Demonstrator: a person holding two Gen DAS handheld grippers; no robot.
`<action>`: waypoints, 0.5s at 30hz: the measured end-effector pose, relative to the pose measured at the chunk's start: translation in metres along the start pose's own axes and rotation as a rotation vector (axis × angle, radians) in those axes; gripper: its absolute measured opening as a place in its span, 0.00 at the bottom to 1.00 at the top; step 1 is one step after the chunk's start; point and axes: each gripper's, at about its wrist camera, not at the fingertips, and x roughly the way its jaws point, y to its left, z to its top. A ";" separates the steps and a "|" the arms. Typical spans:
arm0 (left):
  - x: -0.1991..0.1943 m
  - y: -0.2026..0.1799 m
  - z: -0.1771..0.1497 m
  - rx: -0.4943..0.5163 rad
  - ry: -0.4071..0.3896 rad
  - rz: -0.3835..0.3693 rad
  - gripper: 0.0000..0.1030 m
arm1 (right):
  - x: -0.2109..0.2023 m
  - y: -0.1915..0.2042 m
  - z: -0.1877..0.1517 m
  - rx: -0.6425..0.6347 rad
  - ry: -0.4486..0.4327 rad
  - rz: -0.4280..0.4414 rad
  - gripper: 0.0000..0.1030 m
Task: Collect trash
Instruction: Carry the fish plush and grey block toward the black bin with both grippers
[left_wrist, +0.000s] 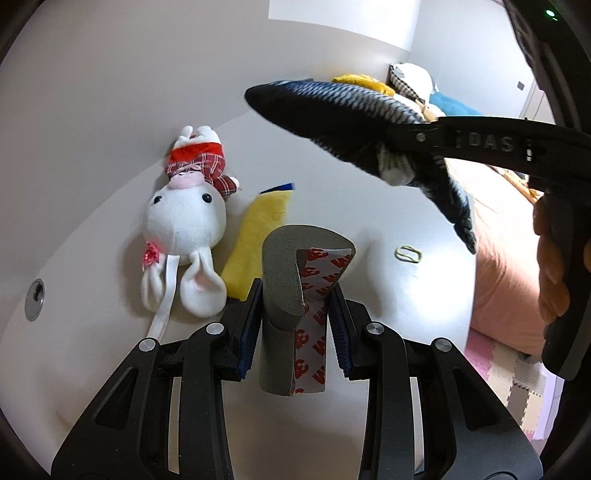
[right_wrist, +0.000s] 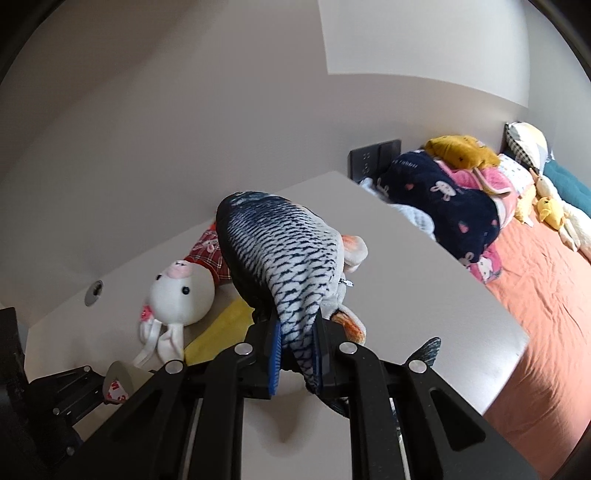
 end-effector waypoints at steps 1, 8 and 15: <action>-0.002 -0.001 0.000 0.002 -0.003 -0.001 0.33 | -0.006 -0.001 -0.002 0.001 -0.005 -0.005 0.14; -0.022 -0.020 -0.010 0.038 -0.026 -0.031 0.33 | -0.045 -0.009 -0.025 0.037 -0.027 -0.047 0.14; -0.028 -0.056 -0.028 0.100 -0.018 -0.095 0.33 | -0.097 -0.030 -0.071 0.126 -0.059 -0.112 0.14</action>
